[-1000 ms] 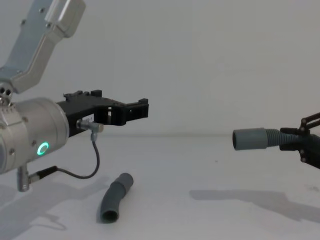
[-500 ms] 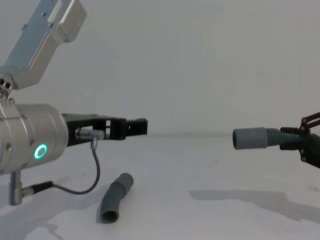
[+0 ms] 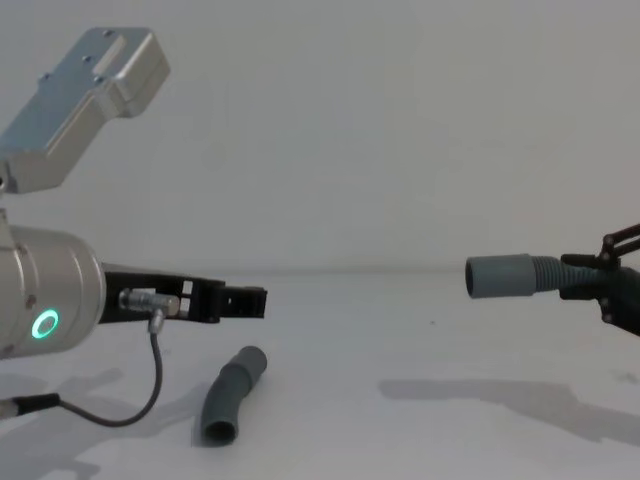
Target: Use both hands to pick up one end of the pipe from the table, align the ends, and insert them.
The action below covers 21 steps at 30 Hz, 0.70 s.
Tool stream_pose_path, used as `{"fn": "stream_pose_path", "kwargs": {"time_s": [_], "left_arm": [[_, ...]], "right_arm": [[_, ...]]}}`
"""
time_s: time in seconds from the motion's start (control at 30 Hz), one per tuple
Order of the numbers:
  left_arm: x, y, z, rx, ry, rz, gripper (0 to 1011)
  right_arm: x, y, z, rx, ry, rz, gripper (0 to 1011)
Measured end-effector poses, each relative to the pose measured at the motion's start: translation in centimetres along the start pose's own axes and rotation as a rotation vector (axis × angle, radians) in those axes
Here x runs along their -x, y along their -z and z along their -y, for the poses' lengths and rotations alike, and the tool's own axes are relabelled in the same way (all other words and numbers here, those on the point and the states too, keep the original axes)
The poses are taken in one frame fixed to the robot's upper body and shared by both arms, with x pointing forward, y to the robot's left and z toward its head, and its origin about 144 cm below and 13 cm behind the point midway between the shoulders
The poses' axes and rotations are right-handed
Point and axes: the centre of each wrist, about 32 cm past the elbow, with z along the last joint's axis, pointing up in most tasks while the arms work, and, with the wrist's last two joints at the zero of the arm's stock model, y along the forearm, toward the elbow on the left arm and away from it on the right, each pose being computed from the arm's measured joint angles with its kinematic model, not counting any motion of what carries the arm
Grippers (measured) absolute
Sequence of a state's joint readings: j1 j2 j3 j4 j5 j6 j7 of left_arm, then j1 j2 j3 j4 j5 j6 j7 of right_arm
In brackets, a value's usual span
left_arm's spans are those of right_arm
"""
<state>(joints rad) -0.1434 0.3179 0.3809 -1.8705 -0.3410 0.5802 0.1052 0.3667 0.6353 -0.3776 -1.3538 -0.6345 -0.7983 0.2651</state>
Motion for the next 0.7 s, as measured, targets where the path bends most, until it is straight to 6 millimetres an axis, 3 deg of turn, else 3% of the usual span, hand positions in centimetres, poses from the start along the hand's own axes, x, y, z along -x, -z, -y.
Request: {"fn": "stream_pose_path", "kwargs": {"time_s": [0.7], "left_arm": [[-0.6,1.2,2.7,-0.082,0.015,-0.018,1001]], "right_arm": [[0.0,0.0,0.0,0.0,0.0,0.0,159]]}}
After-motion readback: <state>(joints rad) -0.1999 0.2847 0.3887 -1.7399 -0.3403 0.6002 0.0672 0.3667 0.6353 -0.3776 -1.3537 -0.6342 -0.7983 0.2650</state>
